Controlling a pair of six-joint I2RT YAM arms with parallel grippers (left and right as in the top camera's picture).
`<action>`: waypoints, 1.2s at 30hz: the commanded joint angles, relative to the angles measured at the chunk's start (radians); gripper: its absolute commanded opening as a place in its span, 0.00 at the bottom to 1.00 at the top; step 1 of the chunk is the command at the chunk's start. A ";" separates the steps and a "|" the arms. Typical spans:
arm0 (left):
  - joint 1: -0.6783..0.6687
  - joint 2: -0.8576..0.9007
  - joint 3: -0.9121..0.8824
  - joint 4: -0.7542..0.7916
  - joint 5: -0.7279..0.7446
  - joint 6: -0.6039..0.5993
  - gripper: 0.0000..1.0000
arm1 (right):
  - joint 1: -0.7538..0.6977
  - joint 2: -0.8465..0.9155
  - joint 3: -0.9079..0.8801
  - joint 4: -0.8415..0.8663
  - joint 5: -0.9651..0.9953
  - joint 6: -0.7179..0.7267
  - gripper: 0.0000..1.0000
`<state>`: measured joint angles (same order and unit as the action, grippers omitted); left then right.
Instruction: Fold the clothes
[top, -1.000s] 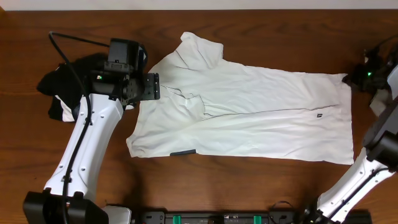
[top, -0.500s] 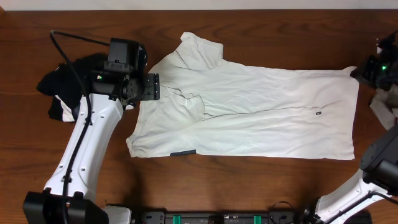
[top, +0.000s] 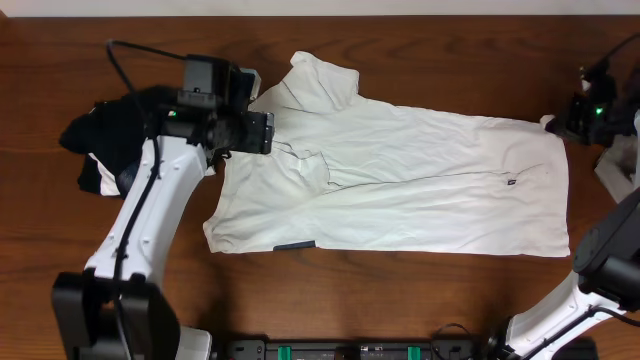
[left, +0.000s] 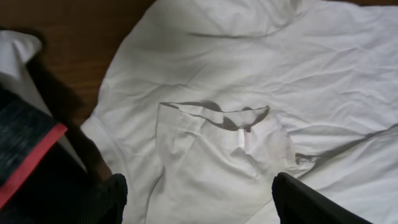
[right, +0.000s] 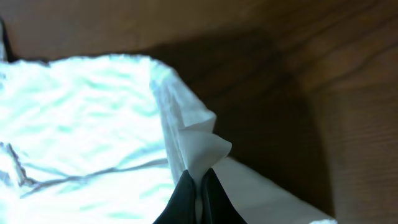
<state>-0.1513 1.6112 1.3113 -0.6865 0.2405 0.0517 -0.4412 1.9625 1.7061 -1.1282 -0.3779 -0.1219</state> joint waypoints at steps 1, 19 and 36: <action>0.003 -0.003 0.006 0.004 0.022 0.015 0.77 | 0.017 0.003 -0.002 -0.030 0.087 -0.033 0.02; 0.003 -0.003 0.006 -0.056 0.021 0.015 0.77 | 0.069 0.003 -0.150 -0.113 0.398 0.055 0.03; 0.003 -0.003 0.006 -0.083 0.021 0.016 0.77 | 0.089 0.003 -0.244 -0.085 0.587 0.181 0.07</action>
<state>-0.1516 1.6138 1.3113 -0.7628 0.2562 0.0536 -0.3611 1.9625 1.4666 -1.2140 0.1726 0.0296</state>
